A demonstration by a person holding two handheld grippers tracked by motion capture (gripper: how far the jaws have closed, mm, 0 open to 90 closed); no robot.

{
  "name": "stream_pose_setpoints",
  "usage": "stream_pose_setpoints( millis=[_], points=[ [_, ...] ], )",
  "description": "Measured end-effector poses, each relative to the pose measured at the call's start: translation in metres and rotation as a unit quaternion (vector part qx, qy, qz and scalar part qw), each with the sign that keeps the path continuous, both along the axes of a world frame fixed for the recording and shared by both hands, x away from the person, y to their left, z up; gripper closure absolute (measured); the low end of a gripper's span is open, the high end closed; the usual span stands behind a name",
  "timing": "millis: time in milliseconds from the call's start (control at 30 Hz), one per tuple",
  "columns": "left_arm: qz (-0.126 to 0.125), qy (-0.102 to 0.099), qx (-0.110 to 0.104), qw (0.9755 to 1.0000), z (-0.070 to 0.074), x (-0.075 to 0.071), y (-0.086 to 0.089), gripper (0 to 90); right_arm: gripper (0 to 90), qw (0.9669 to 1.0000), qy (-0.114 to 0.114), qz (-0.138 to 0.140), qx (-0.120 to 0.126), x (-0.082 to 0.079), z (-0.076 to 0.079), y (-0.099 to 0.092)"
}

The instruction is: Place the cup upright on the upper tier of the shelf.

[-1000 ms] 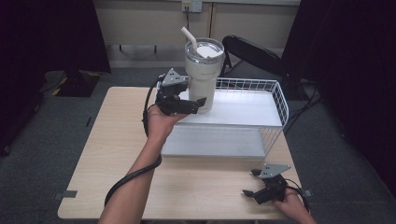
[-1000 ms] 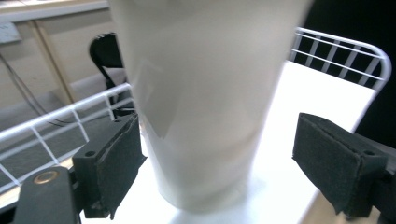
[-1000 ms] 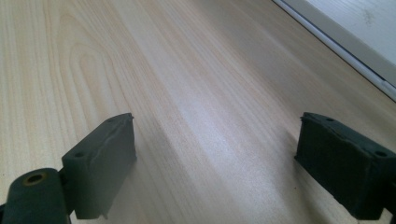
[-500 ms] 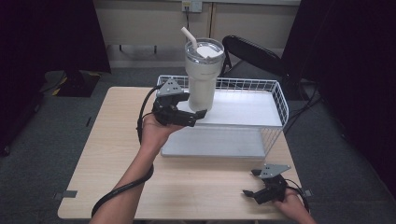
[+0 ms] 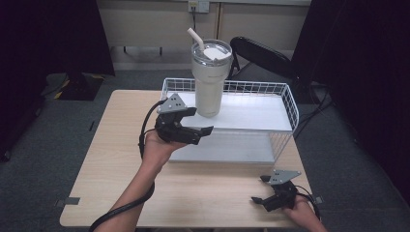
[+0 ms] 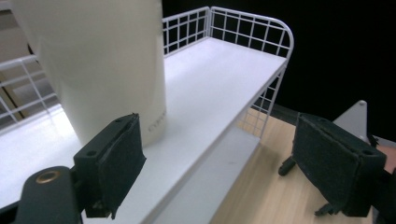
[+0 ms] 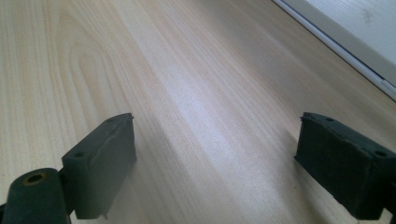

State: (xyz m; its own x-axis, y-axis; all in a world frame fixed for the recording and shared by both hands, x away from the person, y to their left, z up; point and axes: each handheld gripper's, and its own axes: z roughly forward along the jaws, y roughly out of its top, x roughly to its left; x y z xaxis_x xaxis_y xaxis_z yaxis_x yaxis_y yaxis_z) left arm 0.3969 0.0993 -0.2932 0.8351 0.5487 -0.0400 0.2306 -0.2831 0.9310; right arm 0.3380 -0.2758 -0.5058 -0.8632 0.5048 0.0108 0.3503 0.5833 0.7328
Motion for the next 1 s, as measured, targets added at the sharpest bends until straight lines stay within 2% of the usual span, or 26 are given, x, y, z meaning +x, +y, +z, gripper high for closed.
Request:
stream_pose_setpoints(
  millis=[300,667,800,900,1000],
  points=[
    [-0.008,0.003,0.012,0.9999,-0.015,-0.011,0.004,15.9,11.2,1.0,0.001,0.0,0.0,0.0,0.0,0.0],
    [-0.005,0.015,0.011,0.9998,-0.038,-0.017,0.012,19.9,11.2,1.0,0.001,0.0,0.0,0.0,0.0,0.0],
    [-0.018,0.013,0.027,0.9994,-0.048,-0.022,0.011,20.3,11.2,1.0,0.001,0.0,0.0,0.0,0.0,0.0],
    [-0.022,0.013,0.03,0.9992,-0.052,-0.025,0.01,19.5,11.2,1.0,0.001,0.0,0.0,0.0,0.0,0.0],
    [-0.026,0.022,0.038,0.9987,-0.06,-0.027,0.011,18.1,11.2,1.0,0.001,0.0,0.0,0.0,0.0,0.0]
  ],
)
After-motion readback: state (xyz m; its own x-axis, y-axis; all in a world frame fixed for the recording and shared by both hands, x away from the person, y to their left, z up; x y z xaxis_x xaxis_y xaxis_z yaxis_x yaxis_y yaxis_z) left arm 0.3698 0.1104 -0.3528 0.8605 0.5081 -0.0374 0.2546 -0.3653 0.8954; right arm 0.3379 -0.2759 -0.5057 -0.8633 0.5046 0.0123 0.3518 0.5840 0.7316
